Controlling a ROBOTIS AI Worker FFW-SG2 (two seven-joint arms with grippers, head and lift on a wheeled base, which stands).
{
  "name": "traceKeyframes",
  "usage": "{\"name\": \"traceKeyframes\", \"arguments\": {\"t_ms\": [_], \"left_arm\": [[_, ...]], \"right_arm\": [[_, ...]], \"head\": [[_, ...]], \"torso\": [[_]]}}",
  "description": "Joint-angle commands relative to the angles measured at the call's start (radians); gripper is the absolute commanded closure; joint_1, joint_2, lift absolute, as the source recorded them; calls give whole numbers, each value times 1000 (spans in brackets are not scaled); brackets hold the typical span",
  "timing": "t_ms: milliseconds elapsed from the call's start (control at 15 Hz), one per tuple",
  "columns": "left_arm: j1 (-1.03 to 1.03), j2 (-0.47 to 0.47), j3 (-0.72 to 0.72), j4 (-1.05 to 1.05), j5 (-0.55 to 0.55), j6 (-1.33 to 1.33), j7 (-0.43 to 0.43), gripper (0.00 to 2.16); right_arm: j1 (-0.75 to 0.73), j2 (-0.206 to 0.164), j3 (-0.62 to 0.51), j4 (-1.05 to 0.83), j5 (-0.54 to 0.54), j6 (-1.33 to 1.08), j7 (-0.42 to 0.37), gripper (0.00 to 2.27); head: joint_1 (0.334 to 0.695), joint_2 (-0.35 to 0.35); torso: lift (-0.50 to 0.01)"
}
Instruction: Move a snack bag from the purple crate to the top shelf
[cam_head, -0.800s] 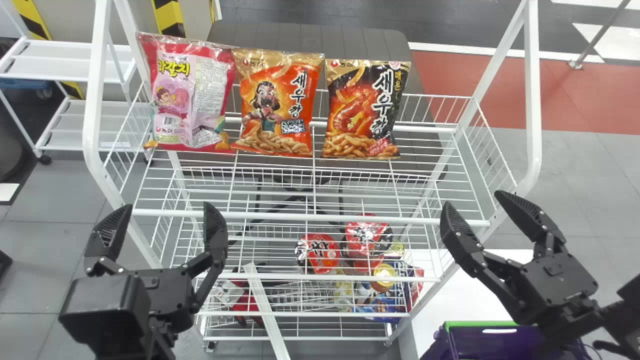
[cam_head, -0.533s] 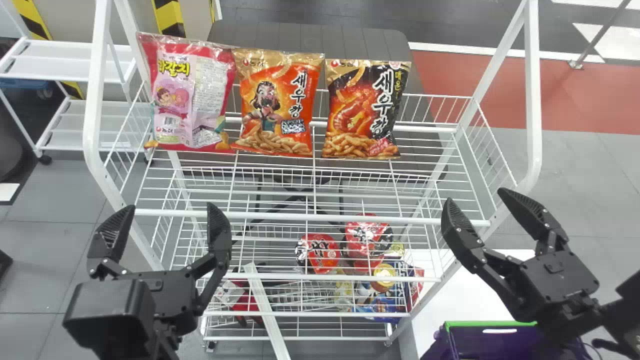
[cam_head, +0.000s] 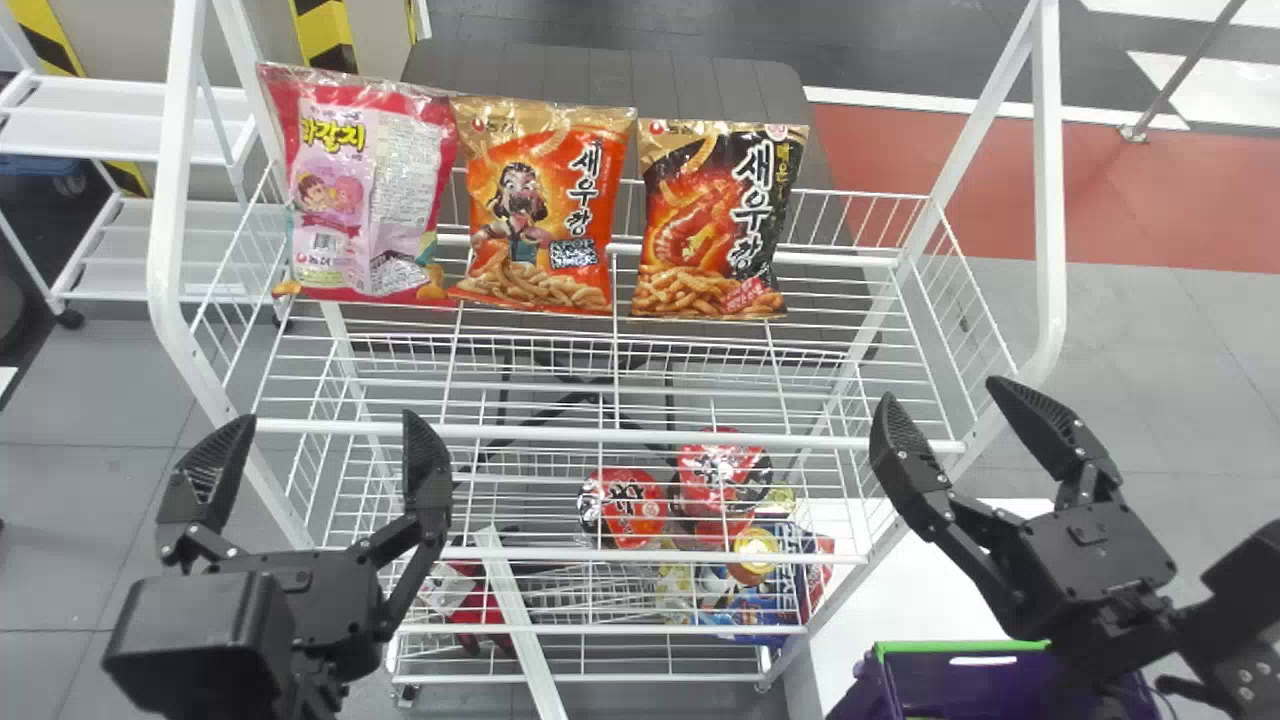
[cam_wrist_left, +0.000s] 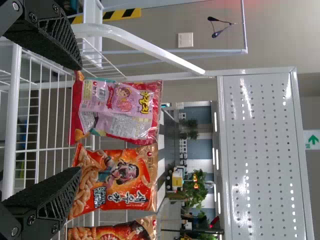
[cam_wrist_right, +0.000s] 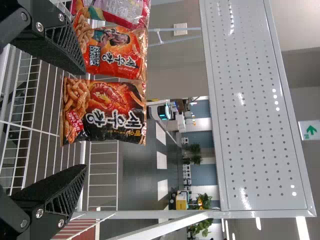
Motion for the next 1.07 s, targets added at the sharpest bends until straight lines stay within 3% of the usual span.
{"name": "traceKeyframes", "arguments": {"t_ms": [0, 1000], "left_arm": [[3, 0, -2, -6, -6, 0, 2, 103], [0, -1, -2, -7, -9, 3, 5, 103]], "right_arm": [[1, 1, 3, 1, 1, -3, 2, 174], [12, 1, 6, -5, -35, 28, 0, 167]], "head": [[695, -119], [695, -109]], "torso": [[0], [-44]]}}
